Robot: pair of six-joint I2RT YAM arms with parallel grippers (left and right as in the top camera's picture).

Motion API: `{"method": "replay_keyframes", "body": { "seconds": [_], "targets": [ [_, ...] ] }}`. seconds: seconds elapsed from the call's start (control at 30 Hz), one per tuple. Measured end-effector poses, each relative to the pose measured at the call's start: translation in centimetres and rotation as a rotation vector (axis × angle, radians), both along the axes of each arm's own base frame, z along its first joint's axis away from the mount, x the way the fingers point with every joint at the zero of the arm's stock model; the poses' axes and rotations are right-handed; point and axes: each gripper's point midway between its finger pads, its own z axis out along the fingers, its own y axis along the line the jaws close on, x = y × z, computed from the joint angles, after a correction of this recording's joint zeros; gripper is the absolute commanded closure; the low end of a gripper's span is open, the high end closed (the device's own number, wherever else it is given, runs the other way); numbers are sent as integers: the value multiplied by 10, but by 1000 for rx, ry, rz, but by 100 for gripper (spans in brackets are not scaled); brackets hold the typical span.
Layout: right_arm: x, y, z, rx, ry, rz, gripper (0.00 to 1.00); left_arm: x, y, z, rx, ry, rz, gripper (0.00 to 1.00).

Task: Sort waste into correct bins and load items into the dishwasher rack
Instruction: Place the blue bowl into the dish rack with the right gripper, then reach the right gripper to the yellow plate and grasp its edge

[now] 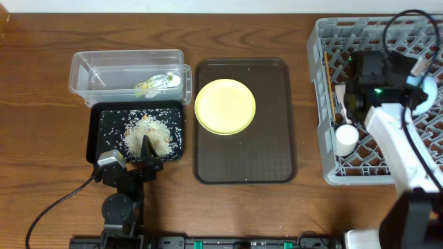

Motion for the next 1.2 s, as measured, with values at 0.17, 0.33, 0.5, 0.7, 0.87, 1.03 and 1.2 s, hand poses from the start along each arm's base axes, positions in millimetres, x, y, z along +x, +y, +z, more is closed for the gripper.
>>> {"method": "replay_keyframes", "body": {
  "seconds": [0.17,0.33,0.5,0.7,0.87,1.03,1.2],
  "targets": [
    [13,12,-19,-13,117,57,99,0,0,0,0,0,0,5],
    [23,36,-33,-25,195,130,95,0,0,0,0,0,0,5],
    [26,54,-34,-38,233,184,75,0,0,0,0,0,0,5],
    [27,74,-35,-49,259,241,59,0,0,0,0,0,0,5],
    [28,108,-28,30,234,368,48,0,0,0,0,0,0,5],
    [17,176,-17,297,165,649,41,0,0,0,0,0,0,5],
    [-4,275,-39,742,176,934,57,0,0,0,0,0,0,5]
  ]
}}
